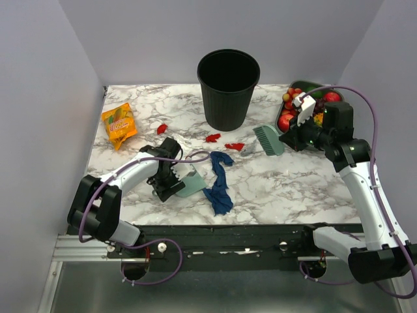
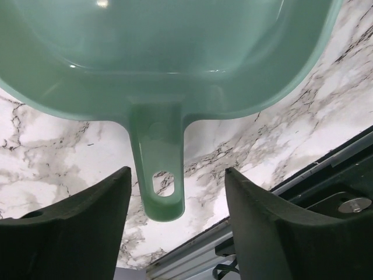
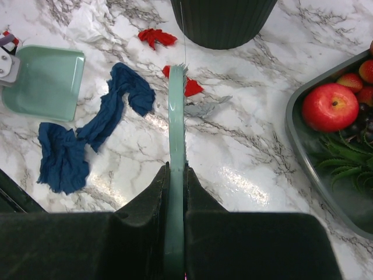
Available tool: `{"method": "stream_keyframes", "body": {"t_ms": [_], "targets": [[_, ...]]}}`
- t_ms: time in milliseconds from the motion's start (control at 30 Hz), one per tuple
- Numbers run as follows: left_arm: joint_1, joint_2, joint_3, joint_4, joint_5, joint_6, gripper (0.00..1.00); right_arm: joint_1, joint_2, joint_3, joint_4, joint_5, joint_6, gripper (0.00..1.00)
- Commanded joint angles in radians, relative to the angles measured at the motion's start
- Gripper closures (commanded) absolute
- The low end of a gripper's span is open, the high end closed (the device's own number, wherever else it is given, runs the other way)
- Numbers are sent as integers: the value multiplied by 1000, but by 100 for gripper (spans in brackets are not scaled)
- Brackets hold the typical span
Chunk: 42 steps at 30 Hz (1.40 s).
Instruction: Sweep away the paper scraps from the table
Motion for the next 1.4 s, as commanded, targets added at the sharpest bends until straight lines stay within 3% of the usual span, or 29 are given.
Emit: {"method": "stream_keyframes", "body": {"t_ms": [0, 133, 533, 633, 667, 867, 933, 967, 1033, 1167, 1367], "targets": [[12, -10, -23, 39, -6, 32, 25, -6, -1, 4, 4, -15, -18, 99], [16, -7, -28, 63, -3, 27, 26, -6, -11, -5, 1, -15, -17, 99], [22, 28, -23, 94, 13, 13, 42, -6, -13, -46, 14, -9, -61, 99], [25, 14, -25, 77, 7, 25, 51, -6, -14, -52, -4, -52, -100, 99], [28, 8, -19, 66, 5, 29, 60, -3, -14, -51, -27, -73, -133, 99], [47, -122, -39, -43, 5, 102, 72, 65, 28, -46, -97, -115, -186, 99], [50, -194, -60, -93, 19, 150, 79, 144, 29, -60, -102, -102, -202, 99], [52, -215, -85, -107, 17, 188, 89, 180, 21, -69, -101, -99, -225, 99], [53, -269, -106, -145, 16, 209, 99, 267, 22, -101, -95, -96, -238, 99], [55, -325, -151, -191, -4, 246, 100, 298, 67, -122, 11, -110, -119, 99], [53, -401, -171, -245, -56, 370, 100, 352, 220, -17, 28, -223, -31, 99]]}}
